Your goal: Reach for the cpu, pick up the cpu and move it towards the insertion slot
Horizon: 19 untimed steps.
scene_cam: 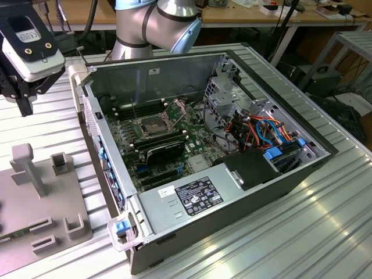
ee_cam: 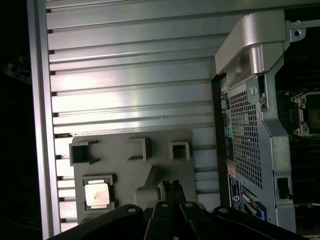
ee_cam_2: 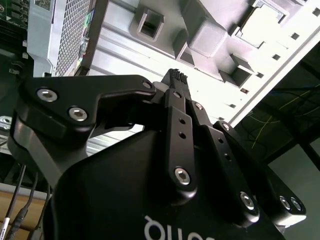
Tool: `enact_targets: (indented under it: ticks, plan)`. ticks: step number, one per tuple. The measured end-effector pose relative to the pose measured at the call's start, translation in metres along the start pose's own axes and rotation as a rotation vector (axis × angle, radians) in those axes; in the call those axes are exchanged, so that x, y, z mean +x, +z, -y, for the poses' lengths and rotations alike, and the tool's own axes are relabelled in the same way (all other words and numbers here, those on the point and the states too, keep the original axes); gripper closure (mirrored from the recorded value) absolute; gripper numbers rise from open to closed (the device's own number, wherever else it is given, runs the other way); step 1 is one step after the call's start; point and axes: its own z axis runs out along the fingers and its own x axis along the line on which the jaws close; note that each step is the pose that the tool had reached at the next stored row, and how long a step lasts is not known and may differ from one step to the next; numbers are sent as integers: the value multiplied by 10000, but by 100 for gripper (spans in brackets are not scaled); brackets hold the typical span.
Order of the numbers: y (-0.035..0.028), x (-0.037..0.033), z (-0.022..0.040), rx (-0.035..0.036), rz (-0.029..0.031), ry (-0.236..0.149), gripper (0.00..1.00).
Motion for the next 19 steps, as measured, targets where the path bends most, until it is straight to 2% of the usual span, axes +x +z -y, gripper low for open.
enact_targets:
  ticks: [19]
  plan:
    - [4,63,5,0,-2,2,89]
